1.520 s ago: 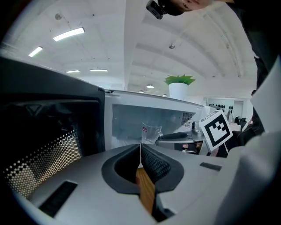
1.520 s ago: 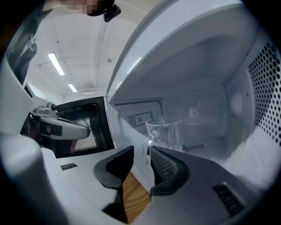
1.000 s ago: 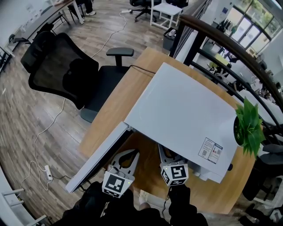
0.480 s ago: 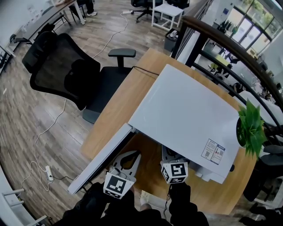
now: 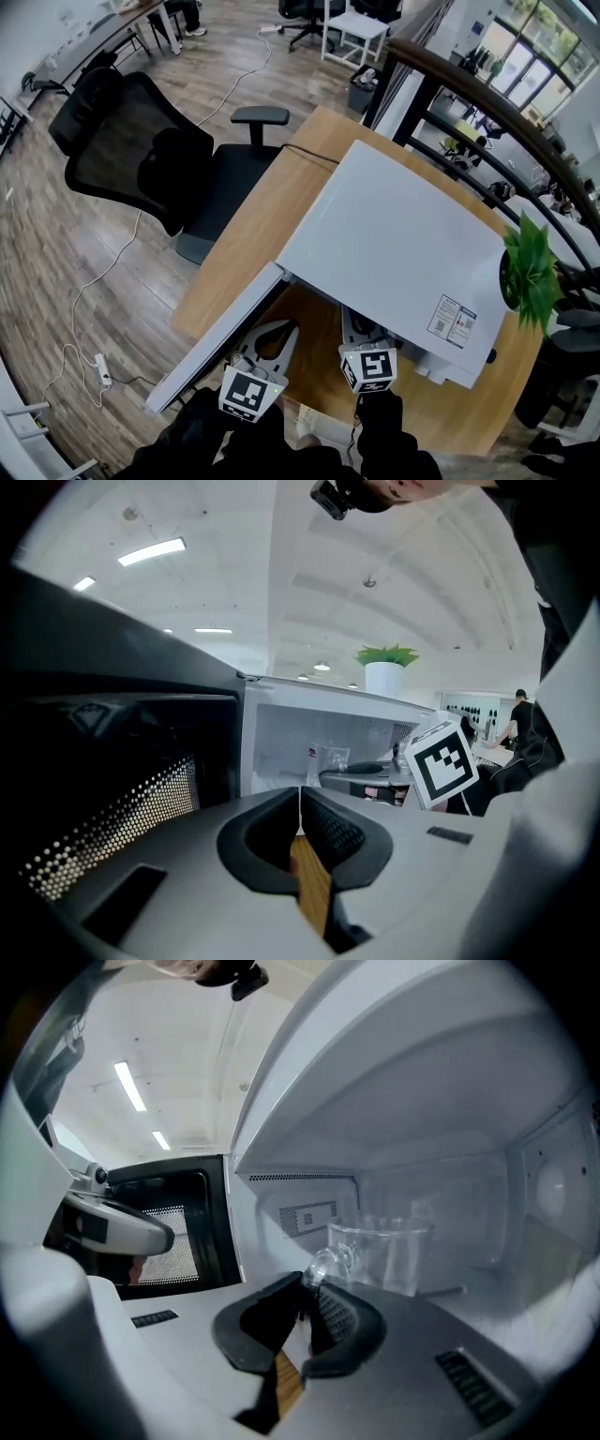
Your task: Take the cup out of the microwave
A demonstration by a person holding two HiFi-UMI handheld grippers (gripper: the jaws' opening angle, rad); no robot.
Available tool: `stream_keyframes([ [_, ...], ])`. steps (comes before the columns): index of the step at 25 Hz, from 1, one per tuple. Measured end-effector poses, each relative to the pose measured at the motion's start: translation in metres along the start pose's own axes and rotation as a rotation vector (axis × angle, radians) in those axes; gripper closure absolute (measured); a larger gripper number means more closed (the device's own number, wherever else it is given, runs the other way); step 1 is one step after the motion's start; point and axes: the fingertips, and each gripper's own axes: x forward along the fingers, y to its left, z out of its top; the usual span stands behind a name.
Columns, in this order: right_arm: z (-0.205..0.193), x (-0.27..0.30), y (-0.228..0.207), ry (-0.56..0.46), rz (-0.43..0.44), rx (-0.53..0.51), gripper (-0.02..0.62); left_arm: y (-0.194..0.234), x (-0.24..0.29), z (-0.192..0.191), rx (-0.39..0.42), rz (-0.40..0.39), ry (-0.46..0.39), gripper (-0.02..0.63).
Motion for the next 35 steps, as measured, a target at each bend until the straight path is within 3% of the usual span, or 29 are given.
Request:
stream_keyframes([
  [21, 0.042, -0.077, 0.034, -0.111, 0.014, 0.044, 0.58, -0.034, -0.055, 0.023, 0.03, 0.021, -0.063, 0.578],
  [35, 0.043, -0.148, 0.076, -0.125, 0.05, 0.08, 0.578, -0.078, -0.115, 0.043, 0.063, 0.047, -0.127, 0.578],
])
